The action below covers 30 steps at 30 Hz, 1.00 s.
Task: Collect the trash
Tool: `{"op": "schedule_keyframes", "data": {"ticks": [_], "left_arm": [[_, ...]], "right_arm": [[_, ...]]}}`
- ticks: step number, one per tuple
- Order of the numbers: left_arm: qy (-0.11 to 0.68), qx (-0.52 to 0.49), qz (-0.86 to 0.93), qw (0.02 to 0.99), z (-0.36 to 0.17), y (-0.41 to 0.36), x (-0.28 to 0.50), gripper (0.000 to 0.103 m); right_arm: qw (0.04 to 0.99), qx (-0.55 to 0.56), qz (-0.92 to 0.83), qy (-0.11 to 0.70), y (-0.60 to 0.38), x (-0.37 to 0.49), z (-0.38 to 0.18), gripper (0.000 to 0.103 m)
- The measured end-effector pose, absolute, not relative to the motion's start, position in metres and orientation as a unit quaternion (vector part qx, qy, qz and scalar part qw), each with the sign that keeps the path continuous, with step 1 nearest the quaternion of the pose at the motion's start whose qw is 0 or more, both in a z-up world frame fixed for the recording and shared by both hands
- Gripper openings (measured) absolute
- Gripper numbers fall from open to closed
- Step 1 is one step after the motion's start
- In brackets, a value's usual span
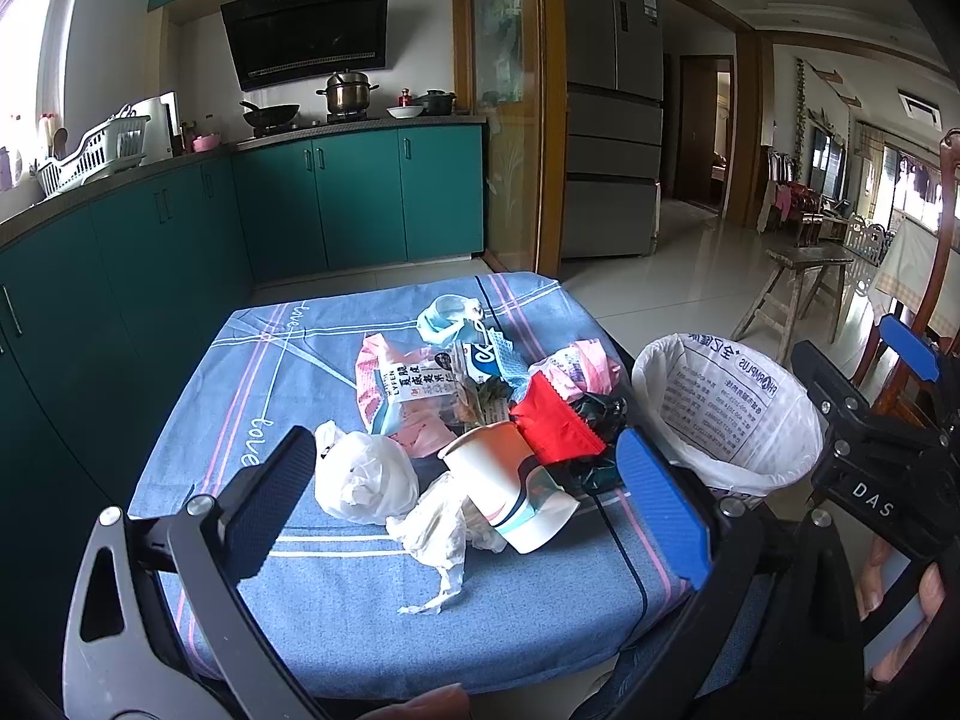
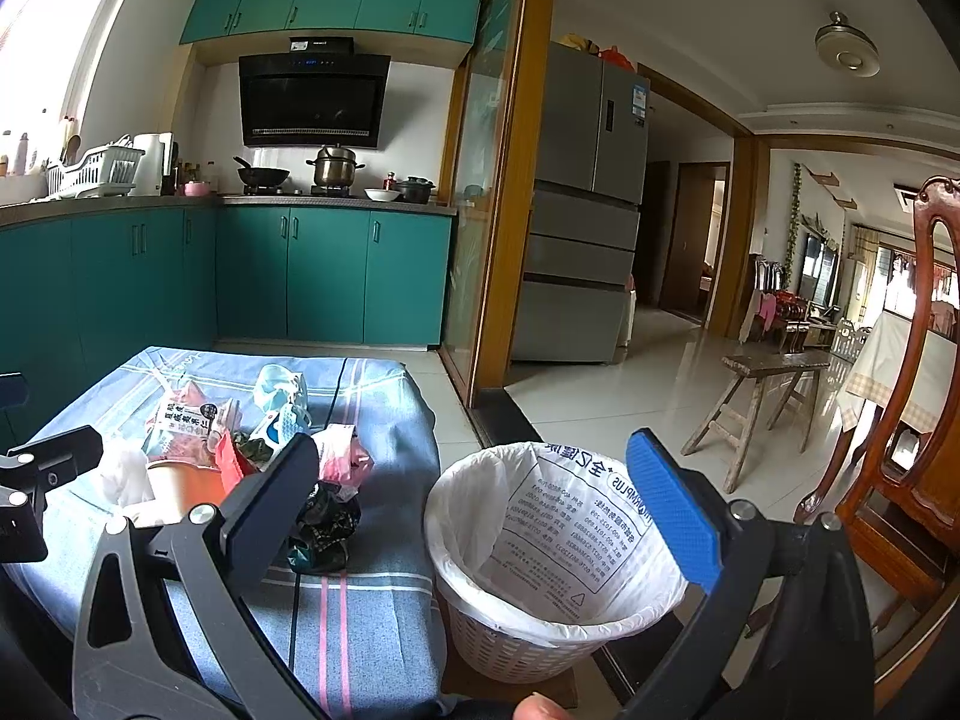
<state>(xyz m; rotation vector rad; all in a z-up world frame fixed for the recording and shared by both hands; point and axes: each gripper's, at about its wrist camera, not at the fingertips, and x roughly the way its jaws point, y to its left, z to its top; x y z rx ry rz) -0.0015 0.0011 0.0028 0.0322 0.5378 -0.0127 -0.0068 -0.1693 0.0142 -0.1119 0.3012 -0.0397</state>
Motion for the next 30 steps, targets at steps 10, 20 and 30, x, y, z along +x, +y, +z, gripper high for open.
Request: {"op": "schedule_keyframes", "data": {"ticks": [10,20,30], "left_arm": [[0.265,0.016,-0.006,0.964,0.0034,0.0015,-0.0015,0.100],[0.267,0.017,-0.007,0.964,0.0040,0.0014,-0.0016,0.100],[0.269,0.018,-0.002,0.963,0.0033,0.0014,-0.0026,0.100]], "right_arm": [[0.987,-0.057,-0.022,0.147,-0.1679,-0.0058,0.0122,0.100],[0.987,-0.055,-0.022,0.147,-0.1693,-0.0080,0.0133,0.100],[0.987,-0.055,-0.021,0.148,-0.1709,-0.0102,0.0135,0.100]]}}
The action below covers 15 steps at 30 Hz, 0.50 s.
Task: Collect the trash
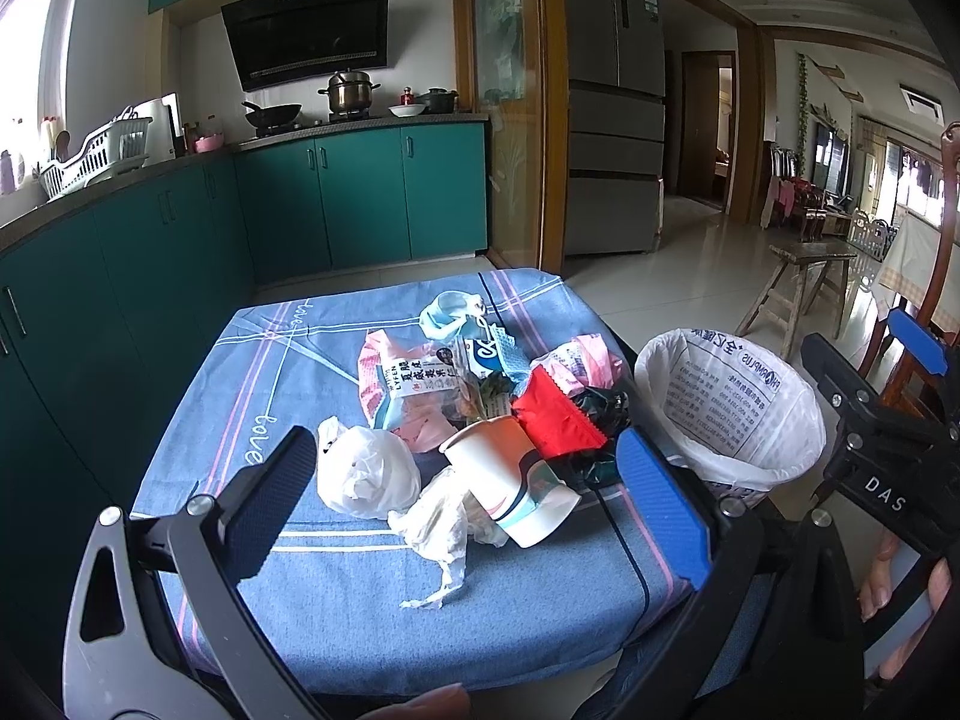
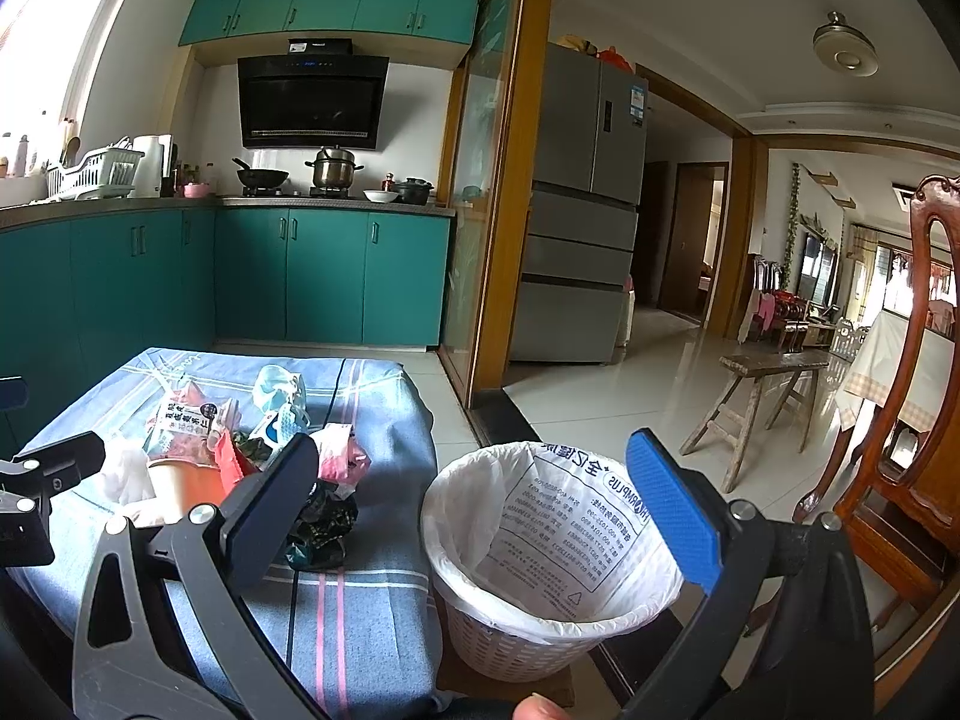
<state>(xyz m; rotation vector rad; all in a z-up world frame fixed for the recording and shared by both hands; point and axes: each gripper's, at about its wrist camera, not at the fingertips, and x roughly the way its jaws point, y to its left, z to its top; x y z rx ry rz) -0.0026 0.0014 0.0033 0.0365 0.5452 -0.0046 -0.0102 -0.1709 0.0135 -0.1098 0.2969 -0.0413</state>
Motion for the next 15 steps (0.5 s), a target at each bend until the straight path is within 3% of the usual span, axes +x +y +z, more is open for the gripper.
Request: {"op": "schedule_keyframes", "data": {"ticks": [15], "left_arm": [[0.270,0.018,-0.002,0.963,0.0023,0.0019,-0.0031,0.100]], "right_arm": [[0.987,-0.054,-0.021,0.148,-0.1707,-0.0105,0.0140,0.100]]}}
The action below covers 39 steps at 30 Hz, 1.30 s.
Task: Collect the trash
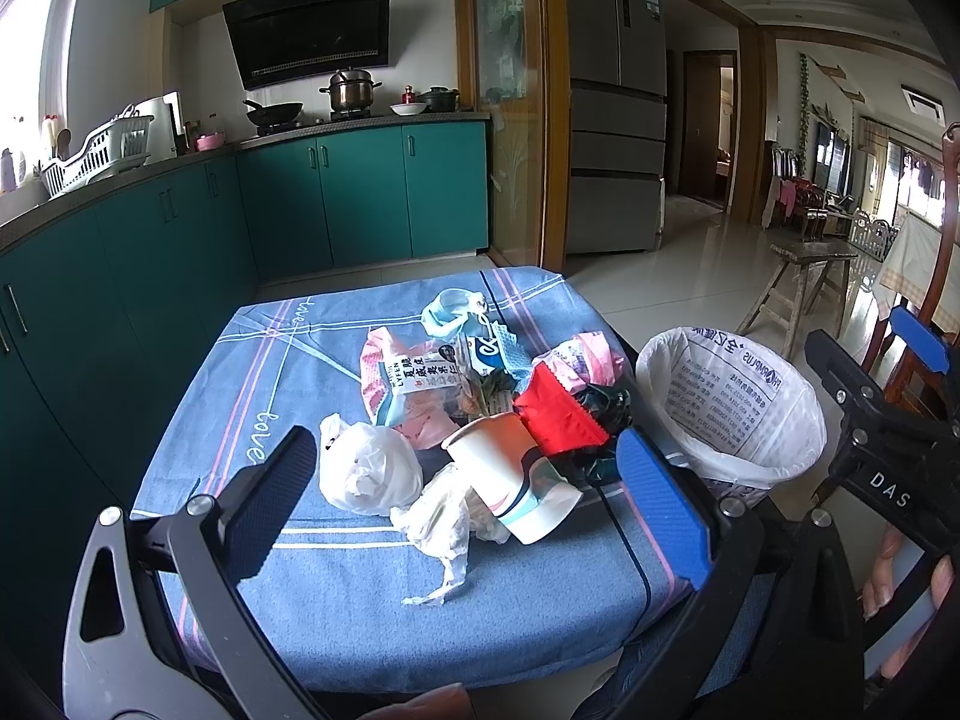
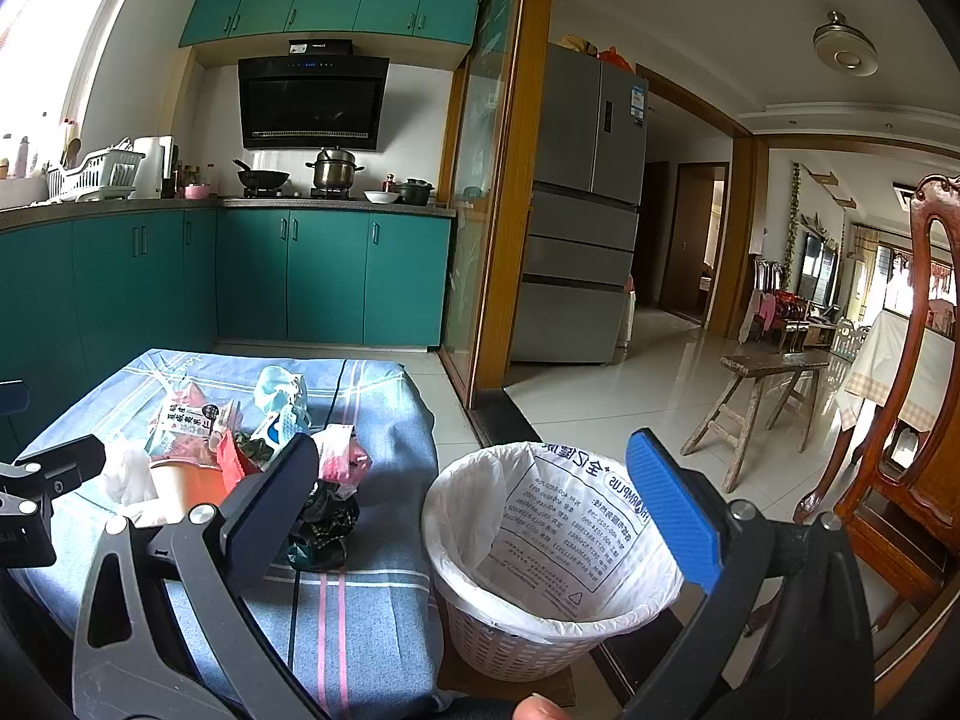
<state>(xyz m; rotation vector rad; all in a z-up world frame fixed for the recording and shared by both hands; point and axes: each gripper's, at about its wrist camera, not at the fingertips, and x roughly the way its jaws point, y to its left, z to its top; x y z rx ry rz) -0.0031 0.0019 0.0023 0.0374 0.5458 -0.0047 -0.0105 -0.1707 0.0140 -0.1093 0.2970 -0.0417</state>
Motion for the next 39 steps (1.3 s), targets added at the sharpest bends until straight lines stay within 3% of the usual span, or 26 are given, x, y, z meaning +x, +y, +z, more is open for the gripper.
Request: {"op": "schedule_keyframes", "data": {"ticks": [14,22,26,32,36,39], "left_arm": [[0.269,0.001,0.014,0.963,0.004,0.020,-0.006,0.100],[0.297,-0.029,0.053,0.953,-0.002,0.057,-0.018,0.099],[0.315,-0.024,0.090,0.944,-0.003,0.066,-0.031,0.087],[0.345,-0.019,0.089,0.934,-0.009,0.064,-0.029,0.065],[0.368,-0.017,0.086,0.926,-0.021,0.063,-0.013,0.065],[0.379,-0.030,0.079,0.921,-0.024,0.065,0.005,0.073]], "right_arm": [[0.987,-0.051,-0.030,0.152,-0.176,-0.014,0.017,0.100],[0.979,-0.004,0.042,0.198,-0.196,-0.010,0.010,0.098],[0.975,0.005,0.085,0.203,-0.195,-0.010,0.008,0.081],[0.968,0.023,0.126,0.215,-0.192,-0.005,0.007,0.077],[0.958,-0.003,0.154,0.244,-0.174,0.008,-0.008,0.077],[0.950,-0.008,0.160,0.269,-0.163,0.025,-0.020,0.077]]}}
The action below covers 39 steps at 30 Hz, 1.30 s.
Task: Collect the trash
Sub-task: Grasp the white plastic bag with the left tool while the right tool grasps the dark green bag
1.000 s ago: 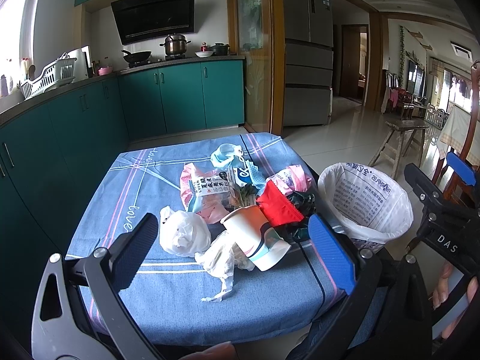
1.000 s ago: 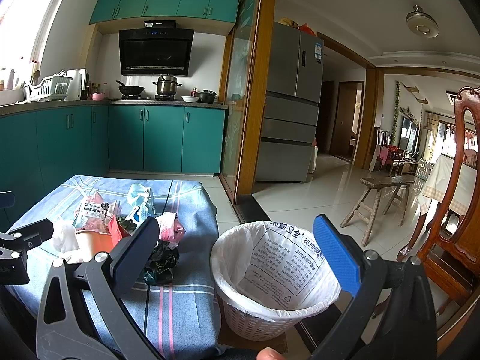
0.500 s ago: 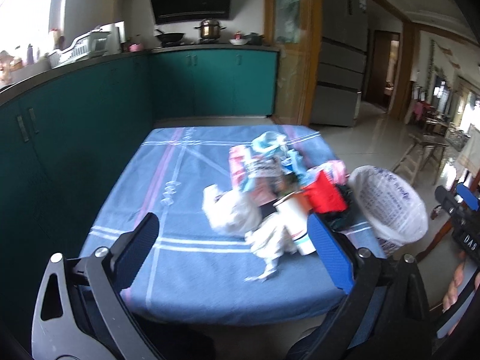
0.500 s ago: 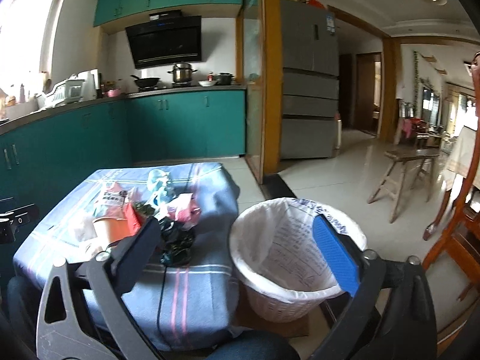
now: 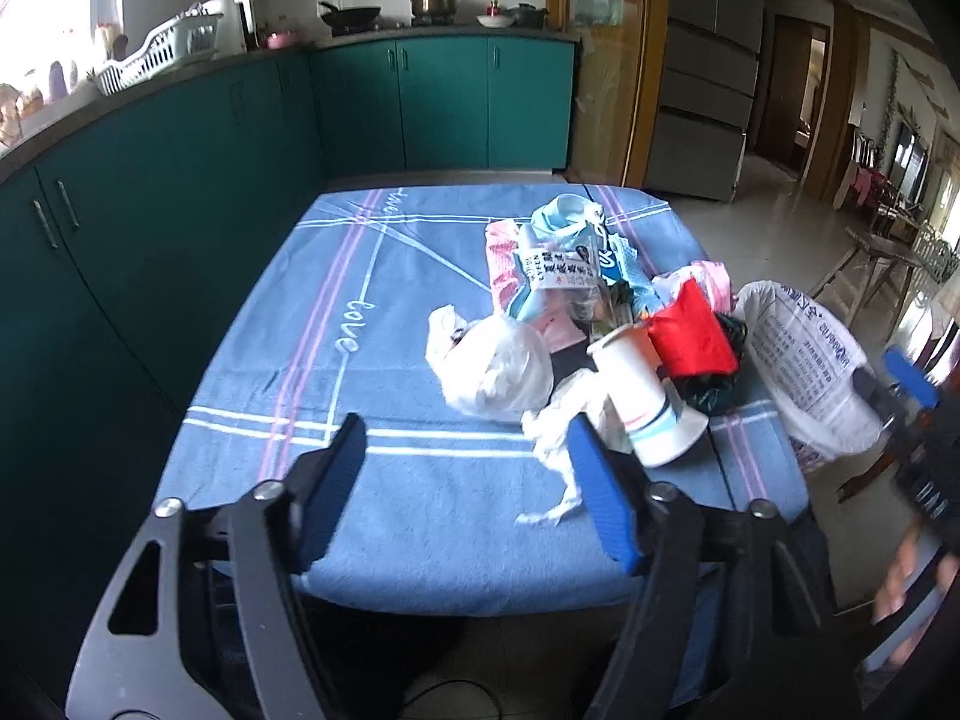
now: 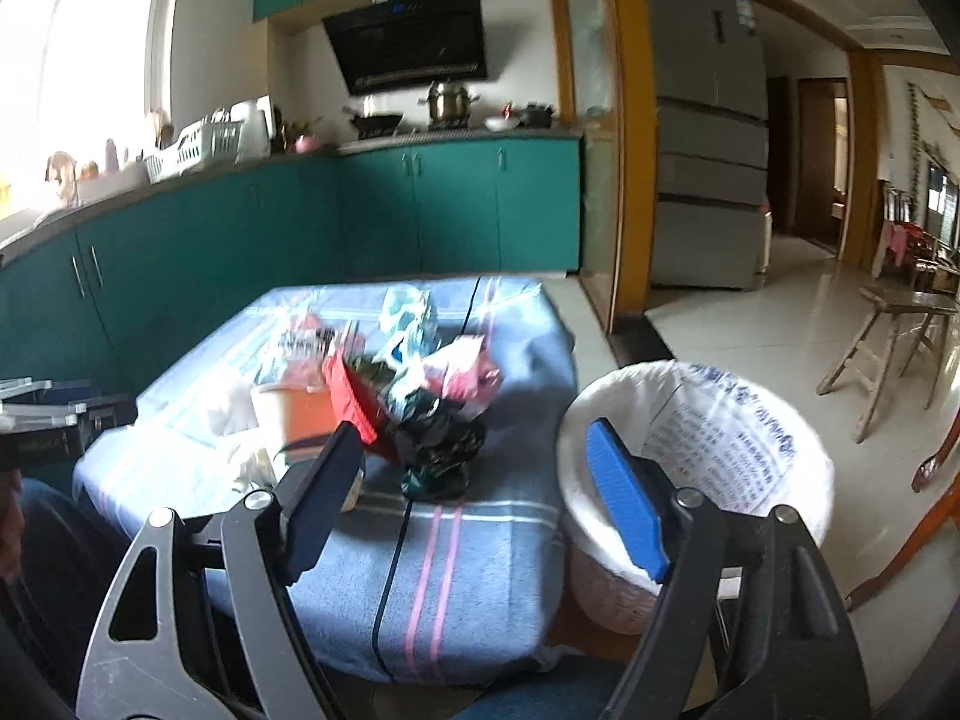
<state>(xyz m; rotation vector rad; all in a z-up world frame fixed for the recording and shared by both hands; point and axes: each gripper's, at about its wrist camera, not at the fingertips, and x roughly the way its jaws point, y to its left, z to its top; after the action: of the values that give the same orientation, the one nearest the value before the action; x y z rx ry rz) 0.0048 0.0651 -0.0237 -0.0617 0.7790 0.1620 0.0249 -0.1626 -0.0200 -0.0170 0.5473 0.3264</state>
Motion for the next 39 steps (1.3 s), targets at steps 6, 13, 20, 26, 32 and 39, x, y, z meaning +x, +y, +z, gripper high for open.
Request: {"op": "schedule_keyframes", "data": {"ticks": [6,13,20,26,32,39], "left_arm": [[0.371,0.005,0.037,0.928,-0.018,0.057,0.052,0.074],[0.427,0.026,-0.023,0.903,-0.013,0.074,0.146,0.086],[0.490,0.011,-0.094,0.866,-0.041,0.079,0.188,0.090],[0.462,-0.005,-0.113,0.879,-0.040,0.079,0.186,0.090],[0.404,0.038,-0.053,0.913,-0.033,0.078,0.175,0.090],[0.413,0.035,-0.055,0.908,-0.040,0.072,0.181,0.092]], "right_arm": [[0.936,-0.014,0.146,0.319,-0.152,0.071,-0.042,0.065],[0.913,-0.048,0.156,0.374,-0.125,0.129,-0.072,0.062],[0.893,-0.049,0.185,0.407,-0.113,0.149,-0.087,0.064],[0.880,-0.070,0.215,0.418,-0.114,0.147,-0.085,0.064],[0.876,-0.105,0.252,0.397,-0.112,0.144,-0.073,0.082],[0.877,-0.091,0.259,0.395,-0.114,0.148,-0.084,0.082]]}}
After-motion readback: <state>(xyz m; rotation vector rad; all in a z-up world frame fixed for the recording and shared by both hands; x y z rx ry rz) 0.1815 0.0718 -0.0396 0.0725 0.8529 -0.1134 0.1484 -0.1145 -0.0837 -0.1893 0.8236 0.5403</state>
